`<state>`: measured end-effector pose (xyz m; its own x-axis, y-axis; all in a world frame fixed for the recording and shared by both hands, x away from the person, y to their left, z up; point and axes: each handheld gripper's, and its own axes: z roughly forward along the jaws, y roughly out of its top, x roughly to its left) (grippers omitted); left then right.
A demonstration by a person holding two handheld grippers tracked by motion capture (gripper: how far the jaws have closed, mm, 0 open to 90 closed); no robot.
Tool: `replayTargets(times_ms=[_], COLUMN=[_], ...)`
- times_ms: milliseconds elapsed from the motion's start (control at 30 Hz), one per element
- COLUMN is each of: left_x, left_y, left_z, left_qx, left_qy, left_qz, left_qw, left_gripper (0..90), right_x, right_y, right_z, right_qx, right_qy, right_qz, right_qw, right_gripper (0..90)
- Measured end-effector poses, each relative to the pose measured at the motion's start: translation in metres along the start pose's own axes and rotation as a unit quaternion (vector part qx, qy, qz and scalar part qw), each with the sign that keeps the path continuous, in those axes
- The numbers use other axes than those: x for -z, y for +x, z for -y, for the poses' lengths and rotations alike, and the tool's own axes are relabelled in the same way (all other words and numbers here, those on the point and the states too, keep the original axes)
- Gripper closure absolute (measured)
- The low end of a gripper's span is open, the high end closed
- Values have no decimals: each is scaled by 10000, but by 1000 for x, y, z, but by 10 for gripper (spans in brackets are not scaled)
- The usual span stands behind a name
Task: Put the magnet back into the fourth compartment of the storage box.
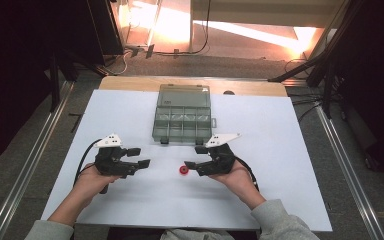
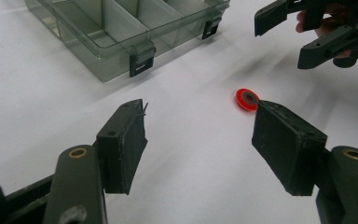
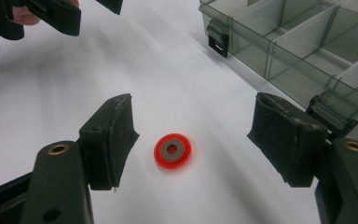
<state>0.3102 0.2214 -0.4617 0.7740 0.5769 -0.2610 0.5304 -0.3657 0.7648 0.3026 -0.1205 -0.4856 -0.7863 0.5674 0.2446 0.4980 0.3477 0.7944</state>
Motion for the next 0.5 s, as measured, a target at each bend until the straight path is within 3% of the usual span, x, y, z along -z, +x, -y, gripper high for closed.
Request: replayTargets(times_ms=[500], left_x=[7], left_y=[-1], left_z=[5], left_qx=[3], left_qy=[27], left_qz=[-112], left_qw=[9999], left_gripper=[343], right_x=[-16], right_y=[7], right_z=[2], right_qx=[137], right_qy=[376], right_qz=[-29], right_qw=[9992], right_gripper=[310])
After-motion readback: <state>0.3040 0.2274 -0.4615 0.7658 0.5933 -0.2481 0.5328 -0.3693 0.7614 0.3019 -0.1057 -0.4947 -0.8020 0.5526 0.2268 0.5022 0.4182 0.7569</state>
